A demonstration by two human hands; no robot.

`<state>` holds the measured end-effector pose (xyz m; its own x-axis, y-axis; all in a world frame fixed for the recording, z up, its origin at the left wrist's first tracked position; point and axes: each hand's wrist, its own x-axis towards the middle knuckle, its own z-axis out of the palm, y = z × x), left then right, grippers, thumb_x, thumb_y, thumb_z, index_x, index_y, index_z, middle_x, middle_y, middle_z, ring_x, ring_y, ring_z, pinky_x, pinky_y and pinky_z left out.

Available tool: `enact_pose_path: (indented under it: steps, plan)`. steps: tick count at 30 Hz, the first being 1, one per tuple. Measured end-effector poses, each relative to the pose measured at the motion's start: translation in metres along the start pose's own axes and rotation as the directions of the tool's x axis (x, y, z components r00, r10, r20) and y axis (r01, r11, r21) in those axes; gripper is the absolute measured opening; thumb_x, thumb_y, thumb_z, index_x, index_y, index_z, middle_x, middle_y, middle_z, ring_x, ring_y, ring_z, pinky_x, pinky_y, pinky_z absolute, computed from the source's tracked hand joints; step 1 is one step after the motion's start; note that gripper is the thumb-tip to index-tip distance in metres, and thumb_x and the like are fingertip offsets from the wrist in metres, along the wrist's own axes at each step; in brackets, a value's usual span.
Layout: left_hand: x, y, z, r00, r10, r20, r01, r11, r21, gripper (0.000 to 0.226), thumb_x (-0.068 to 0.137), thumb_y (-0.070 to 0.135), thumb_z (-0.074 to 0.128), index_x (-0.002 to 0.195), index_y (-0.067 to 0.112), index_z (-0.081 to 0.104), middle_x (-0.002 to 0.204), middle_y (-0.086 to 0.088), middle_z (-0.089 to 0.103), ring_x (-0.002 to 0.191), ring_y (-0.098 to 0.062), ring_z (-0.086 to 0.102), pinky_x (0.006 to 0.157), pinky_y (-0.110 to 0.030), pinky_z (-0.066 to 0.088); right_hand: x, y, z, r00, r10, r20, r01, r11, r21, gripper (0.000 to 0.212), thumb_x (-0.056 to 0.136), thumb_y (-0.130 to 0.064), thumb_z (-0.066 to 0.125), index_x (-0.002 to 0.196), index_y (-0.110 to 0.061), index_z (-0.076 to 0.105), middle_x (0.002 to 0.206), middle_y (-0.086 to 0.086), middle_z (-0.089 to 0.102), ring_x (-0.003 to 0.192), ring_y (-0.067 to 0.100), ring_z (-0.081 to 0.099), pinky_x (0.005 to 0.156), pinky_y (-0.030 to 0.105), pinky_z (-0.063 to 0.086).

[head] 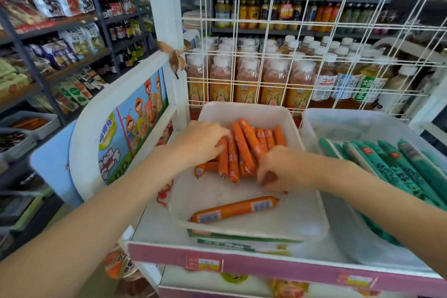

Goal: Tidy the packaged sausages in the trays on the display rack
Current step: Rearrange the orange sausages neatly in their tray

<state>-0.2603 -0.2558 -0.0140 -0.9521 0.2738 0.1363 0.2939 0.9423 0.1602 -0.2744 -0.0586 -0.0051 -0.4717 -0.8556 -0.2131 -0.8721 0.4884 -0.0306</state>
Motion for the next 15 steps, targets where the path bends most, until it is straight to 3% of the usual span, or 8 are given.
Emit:
enact_pose_path:
  steps: [3, 5, 7, 10, 13, 15]
  plan:
    - [-0.009, -0.002, 0.002, 0.998, 0.021, 0.065, -0.020, 1.000, -0.019, 0.023, 0.091, 0.023, 0.051, 0.111, 0.024, 0.062, 0.105, 0.004, 0.060, 0.095, -0.012, 0.058, 0.080, -0.025, 0.045, 0.007, -0.009, 0.023, 0.985, 0.053, 0.164, -0.024, 0.984, -0.179, 0.011, 0.082, -0.020, 0.057, 0.079, -0.012, 0.065, 0.086, 0.007, 0.059, 0.080, 0.027, 0.056, 0.066, 0.032, 0.045]
    - [-0.013, 0.001, 0.003, 0.996, 0.035, 0.076, -0.030, 0.997, -0.074, 0.023, 0.091, 0.020, 0.051, 0.110, 0.021, 0.063, 0.104, 0.003, 0.062, 0.094, -0.011, 0.058, 0.075, -0.020, 0.041, 0.011, -0.011, 0.031, 0.985, 0.065, 0.158, -0.034, 0.981, -0.193, 0.015, 0.081, -0.018, 0.055, 0.067, -0.017, 0.053, 0.088, 0.008, 0.055, 0.080, 0.028, 0.054, 0.062, 0.031, 0.039]
    - [-0.015, 0.003, 0.001, 0.996, 0.042, 0.081, -0.028, 0.987, -0.160, 0.024, 0.091, 0.019, 0.052, 0.112, 0.021, 0.063, 0.109, 0.004, 0.062, 0.095, -0.007, 0.057, 0.076, -0.016, 0.042, 0.008, -0.006, 0.024, 0.993, 0.034, 0.112, -0.020, 0.993, -0.119, 0.018, 0.079, -0.021, 0.057, 0.063, -0.019, 0.050, 0.087, 0.005, 0.055, 0.079, 0.023, 0.053, 0.064, 0.031, 0.042]
    - [-0.015, 0.009, -0.009, 0.992, 0.083, 0.099, -0.044, 0.938, -0.343, 0.026, 0.089, 0.020, 0.057, 0.115, 0.020, 0.062, 0.113, 0.007, 0.062, 0.097, -0.001, 0.055, 0.077, -0.007, 0.042, -0.004, 0.003, -0.008, 0.990, 0.074, -0.122, -0.049, 0.980, 0.194, 0.010, 0.077, -0.022, 0.067, 0.081, -0.012, 0.069, 0.084, 0.000, 0.062, 0.074, 0.010, 0.055, 0.066, 0.020, 0.045]
    - [-0.014, 0.021, -0.018, 0.981, 0.146, 0.130, -0.044, 0.814, -0.579, 0.030, 0.086, 0.020, 0.062, 0.116, 0.017, 0.061, 0.111, 0.008, 0.063, 0.100, 0.001, 0.057, 0.088, -0.009, 0.044, -0.016, 0.006, -0.039, 0.925, 0.248, -0.289, -0.018, 0.786, 0.618, 0.010, 0.076, -0.015, 0.073, 0.084, -0.010, 0.070, 0.064, -0.005, 0.069, 0.058, 0.005, 0.065, 0.058, 0.013, 0.049]
    - [-0.010, 0.028, -0.018, 0.987, 0.121, 0.101, -0.017, 0.720, -0.694, 0.036, 0.084, 0.019, 0.065, 0.119, 0.017, 0.059, 0.113, 0.007, 0.064, 0.104, -0.002, 0.060, 0.096, -0.022, 0.046, -0.019, 0.005, -0.049, 0.884, 0.335, -0.326, 0.006, 0.689, 0.725, 0.013, 0.073, -0.014, 0.075, 0.083, -0.006, 0.071, 0.068, 0.001, 0.072, 0.060, 0.012, 0.069, 0.061, 0.017, 0.054]
